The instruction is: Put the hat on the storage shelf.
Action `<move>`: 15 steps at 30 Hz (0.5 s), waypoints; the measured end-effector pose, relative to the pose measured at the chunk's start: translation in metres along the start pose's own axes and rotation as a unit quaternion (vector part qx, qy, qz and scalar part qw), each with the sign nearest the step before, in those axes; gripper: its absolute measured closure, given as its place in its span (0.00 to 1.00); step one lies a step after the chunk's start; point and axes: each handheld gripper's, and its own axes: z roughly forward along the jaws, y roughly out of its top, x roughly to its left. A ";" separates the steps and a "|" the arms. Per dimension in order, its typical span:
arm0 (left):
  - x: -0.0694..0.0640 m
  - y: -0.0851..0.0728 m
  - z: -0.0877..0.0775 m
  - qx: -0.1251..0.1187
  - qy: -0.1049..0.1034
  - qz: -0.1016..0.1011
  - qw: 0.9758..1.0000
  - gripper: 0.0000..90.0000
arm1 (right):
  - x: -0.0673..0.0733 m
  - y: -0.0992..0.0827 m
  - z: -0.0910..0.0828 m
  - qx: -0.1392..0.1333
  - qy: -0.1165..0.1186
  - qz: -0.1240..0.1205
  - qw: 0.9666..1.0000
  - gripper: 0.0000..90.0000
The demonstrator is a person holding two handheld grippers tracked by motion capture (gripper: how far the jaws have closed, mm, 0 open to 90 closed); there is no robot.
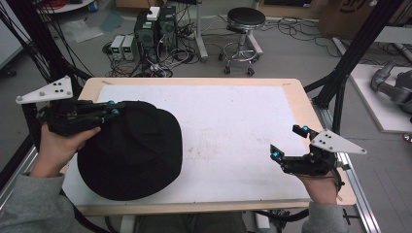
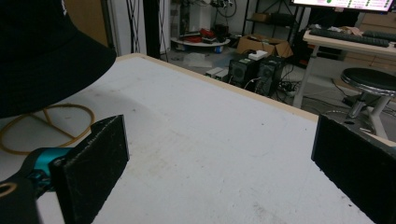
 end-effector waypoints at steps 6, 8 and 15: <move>-0.003 -0.005 0.000 0.002 -0.001 0.001 1.000 0.92 | 0.001 0.000 0.002 0.000 0.001 -0.004 1.000 0.04; -0.004 -0.006 0.000 0.003 0.000 0.001 1.000 0.87 | 0.002 0.000 0.002 0.003 0.002 -0.003 1.000 0.04; -0.001 -0.008 -0.006 -0.008 0.011 -0.019 1.000 0.66 | 0.003 -0.001 0.004 0.006 0.003 -0.004 1.000 0.04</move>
